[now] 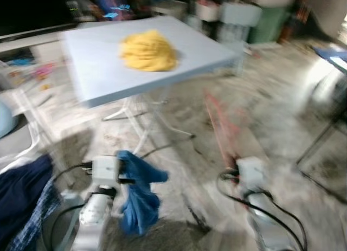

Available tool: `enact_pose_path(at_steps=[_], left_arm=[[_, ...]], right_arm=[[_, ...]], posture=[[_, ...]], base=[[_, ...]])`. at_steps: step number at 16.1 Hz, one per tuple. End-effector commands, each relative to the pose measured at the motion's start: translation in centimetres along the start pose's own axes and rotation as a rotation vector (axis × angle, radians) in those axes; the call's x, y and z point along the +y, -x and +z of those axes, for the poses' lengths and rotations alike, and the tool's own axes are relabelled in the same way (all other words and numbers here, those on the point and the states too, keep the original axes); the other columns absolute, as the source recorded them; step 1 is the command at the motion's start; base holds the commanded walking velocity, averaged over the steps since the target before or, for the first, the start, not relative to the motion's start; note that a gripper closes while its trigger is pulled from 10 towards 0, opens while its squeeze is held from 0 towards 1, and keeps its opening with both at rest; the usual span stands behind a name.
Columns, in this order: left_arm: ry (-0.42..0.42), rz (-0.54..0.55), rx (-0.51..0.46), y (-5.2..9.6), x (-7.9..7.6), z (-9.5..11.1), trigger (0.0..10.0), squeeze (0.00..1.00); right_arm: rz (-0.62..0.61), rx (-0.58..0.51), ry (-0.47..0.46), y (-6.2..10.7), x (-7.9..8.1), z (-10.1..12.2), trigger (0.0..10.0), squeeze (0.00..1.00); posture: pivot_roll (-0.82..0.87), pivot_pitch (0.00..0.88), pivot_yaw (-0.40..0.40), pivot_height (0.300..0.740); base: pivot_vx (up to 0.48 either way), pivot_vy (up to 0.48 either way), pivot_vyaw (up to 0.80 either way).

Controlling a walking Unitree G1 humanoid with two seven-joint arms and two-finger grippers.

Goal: Hang hanger

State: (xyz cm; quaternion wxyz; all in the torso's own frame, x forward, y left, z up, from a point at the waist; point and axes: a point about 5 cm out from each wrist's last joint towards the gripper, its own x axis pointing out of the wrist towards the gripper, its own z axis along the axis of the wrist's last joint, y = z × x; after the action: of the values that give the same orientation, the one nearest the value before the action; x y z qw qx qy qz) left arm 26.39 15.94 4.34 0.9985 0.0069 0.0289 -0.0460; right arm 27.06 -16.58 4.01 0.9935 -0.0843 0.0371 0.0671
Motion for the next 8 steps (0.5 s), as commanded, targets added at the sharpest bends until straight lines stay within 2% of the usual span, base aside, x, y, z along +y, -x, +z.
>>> enact_pose_path(at_steps=[1, 4, 6, 7, 8], left_arm=[[0.012, -0.014, -0.027, -0.3, -0.8, 0.7, 10.0, 0.0], [0.011, -0.007, -0.027, -0.4, -0.8, 0.9, 10.0, 0.0], [0.02, -0.001, -0.059, -0.8, -0.8, 2.0, 10.0, 0.0], [0.003, -0.013, -0.119, -1.6, -0.9, 4.0, 10.0, 0.0], [0.006, -0.017, -0.139, -1.9, -1.0, 4.7, 10.0, 0.0]], right_arm=[[-0.027, -0.007, 0.026, 0.1, -1.1, 0.3, 10.0, 0.0], [-0.018, -0.01, 0.004, -0.1, -0.9, 0.4, 10.0, 0.0], [-0.013, -0.011, 0.006, -0.1, -0.8, 0.5, 10.0, 0.0], [-0.009, -0.021, 0.008, -0.3, -0.8, 0.8, 10.0, 0.0], [-0.008, -0.024, 0.007, -0.4, -0.8, 0.9, 10.0, 0.0]], posture=[[0.04, 0.0, -0.006, 0.74], [0.04, 0.0, -0.007, 0.74], [0.04, 0.0, -0.007, 0.74], [0.05, 0.002, -0.006, 0.74], [0.05, 0.002, -0.005, 0.74]], base=[[0.341, 0.0, 0.8], [0.346, 0.0, 0.8], [0.341, 0.0, 0.59], [0.277, 0.0, 0.0], [0.274, 0.0, 0.0]])
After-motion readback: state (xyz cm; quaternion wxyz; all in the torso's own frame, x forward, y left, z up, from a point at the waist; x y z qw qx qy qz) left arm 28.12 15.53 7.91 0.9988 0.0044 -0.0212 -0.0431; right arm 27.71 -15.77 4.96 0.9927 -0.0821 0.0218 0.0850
